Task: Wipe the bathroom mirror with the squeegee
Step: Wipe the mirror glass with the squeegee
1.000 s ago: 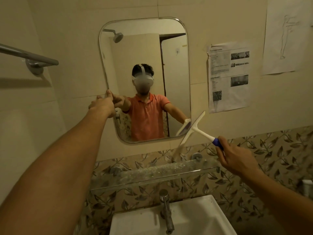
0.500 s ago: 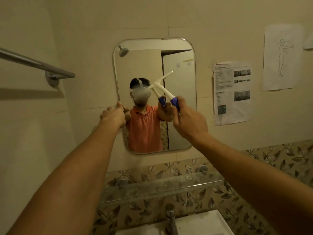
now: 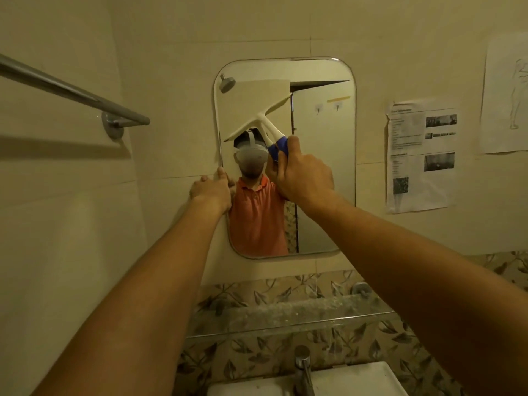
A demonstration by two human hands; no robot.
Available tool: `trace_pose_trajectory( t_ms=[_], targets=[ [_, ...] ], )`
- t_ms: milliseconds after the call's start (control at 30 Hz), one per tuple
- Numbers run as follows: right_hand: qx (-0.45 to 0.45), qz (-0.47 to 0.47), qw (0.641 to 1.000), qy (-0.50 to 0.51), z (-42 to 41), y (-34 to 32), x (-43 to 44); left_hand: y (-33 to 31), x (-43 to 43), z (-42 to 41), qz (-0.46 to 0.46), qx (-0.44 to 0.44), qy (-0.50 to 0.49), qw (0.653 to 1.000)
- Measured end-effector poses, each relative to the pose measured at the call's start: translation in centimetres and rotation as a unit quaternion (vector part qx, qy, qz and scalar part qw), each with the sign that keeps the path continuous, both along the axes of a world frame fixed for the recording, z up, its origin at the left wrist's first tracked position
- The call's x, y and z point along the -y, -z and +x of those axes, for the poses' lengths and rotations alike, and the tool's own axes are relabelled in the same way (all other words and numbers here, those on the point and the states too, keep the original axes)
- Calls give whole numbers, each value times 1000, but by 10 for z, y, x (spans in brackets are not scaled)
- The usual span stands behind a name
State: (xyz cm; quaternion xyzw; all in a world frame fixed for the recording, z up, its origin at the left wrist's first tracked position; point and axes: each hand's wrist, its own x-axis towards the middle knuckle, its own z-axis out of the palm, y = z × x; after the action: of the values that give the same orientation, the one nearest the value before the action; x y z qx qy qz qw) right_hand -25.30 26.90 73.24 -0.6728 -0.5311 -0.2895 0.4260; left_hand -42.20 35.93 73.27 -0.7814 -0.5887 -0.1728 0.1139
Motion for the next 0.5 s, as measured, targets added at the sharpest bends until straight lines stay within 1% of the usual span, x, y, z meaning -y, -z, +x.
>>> trace_pose_trajectory(
  t_ms=[100,233,500],
  targets=[
    [-21,-17,1000,-8,0,19,-1,-3,-1,-2,-12,-1,-12,1000],
    [-28,-41,999,-4,4,46,6,-2,-3,-7,-16,-10,-10,1000],
    [-54,-81,995,7,15,98,21,3,-5,-13,-24,9,12,1000]
  ],
)
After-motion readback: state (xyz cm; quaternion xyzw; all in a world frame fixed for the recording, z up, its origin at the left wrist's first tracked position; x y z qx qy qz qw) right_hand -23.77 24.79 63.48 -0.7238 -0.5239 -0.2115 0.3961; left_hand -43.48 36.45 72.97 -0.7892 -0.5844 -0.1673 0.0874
